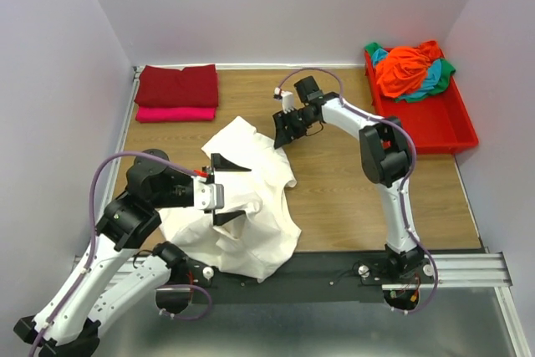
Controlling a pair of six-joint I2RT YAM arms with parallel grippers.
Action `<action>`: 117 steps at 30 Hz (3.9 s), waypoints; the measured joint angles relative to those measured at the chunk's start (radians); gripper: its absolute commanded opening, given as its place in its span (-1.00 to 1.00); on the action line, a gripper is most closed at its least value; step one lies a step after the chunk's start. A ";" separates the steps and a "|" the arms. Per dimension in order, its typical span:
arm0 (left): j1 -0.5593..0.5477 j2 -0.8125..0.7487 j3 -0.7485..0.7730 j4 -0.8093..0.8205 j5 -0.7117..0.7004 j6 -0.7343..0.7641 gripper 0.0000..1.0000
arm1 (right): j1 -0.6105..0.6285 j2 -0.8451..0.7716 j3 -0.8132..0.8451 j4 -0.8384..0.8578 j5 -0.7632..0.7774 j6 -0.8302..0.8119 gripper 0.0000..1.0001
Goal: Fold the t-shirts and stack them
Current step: Flatten the tshirt out
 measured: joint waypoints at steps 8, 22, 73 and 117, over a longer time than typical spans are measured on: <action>0.000 0.080 -0.003 0.008 -0.109 -0.007 0.89 | 0.014 0.031 0.019 -0.008 -0.032 0.032 -0.91; -0.159 0.447 0.061 0.007 -0.306 -0.028 0.89 | -0.236 -0.024 0.188 -0.055 0.198 -0.051 -0.99; 0.325 1.401 0.482 0.105 -0.682 -0.299 -0.65 | -0.305 0.002 0.195 -0.043 0.343 -0.178 -0.86; 0.256 0.978 0.042 0.170 -0.377 -0.430 -1.00 | -0.306 -0.377 -0.272 -0.076 0.397 -0.272 0.18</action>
